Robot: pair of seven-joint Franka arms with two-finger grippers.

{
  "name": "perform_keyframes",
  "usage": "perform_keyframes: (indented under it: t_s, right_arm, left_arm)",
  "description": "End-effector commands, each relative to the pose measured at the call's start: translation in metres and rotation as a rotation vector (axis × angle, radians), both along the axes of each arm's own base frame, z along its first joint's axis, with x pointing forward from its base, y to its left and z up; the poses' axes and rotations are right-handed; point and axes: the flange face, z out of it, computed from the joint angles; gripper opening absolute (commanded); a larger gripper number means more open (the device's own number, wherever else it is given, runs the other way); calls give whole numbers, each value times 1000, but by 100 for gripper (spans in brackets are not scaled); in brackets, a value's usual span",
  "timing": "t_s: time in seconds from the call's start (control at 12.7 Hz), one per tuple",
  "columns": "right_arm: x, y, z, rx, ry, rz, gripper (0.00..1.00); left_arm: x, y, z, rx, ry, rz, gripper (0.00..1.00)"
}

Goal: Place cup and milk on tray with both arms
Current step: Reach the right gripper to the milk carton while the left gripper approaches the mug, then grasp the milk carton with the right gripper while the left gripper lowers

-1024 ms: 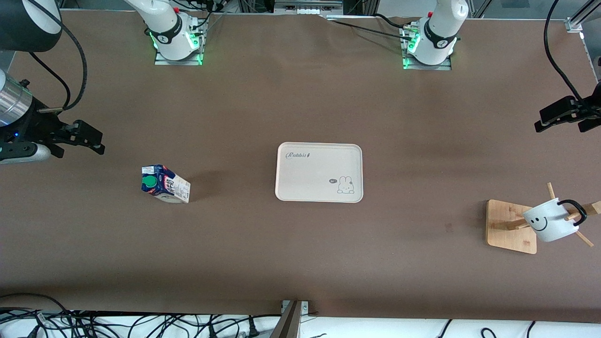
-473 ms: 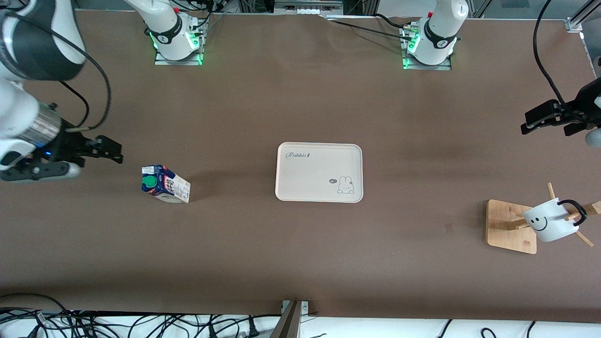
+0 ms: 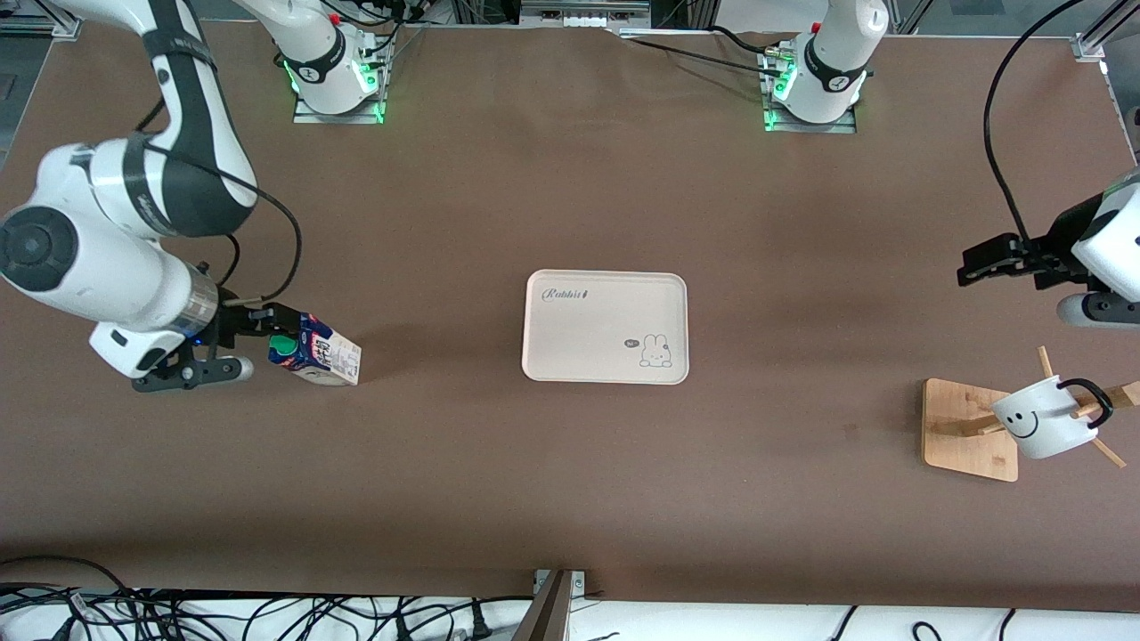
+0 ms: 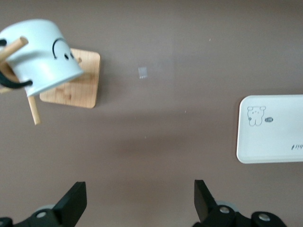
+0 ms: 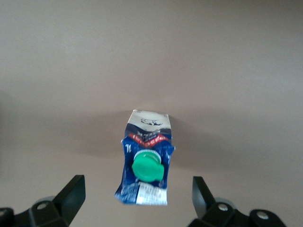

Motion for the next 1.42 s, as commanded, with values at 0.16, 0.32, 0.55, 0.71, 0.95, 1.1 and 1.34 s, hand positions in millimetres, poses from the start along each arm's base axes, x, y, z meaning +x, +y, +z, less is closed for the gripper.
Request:
perform_keyframes:
  t_s: [0.16,0.32,0.55,0.71,0.95,1.1,1.34]
  right_arm:
    - [-9,-7,-44,-8,13,-35,100]
    - [-14,-9,-61,-9,20,-39,100]
    - [-21,-10,-75,-12,31,-47,80]
    - [-20,-10,-74,-11,28,-47,53]
    - [-16,-7,-63,-9,13,-40,36]
    - [-13,5,-46,5,6,-49,36]
    - [-21,74,-7,62,65,-126,36]
  left_arm:
    - [8,-6,-5,-36,-105,-3,100]
    - [20,-6,-22,-33,-214,4,100]
    - [32,-32,-39,-27,-396,-24,100]
    - [39,-44,-39,-31,-488,-36,100]
    - [39,-41,-75,-28,-679,-18,100]
    - [34,-41,-91,-27,-712,-15,100]
    - [26,-35,-105,-24,-726,-2,100]
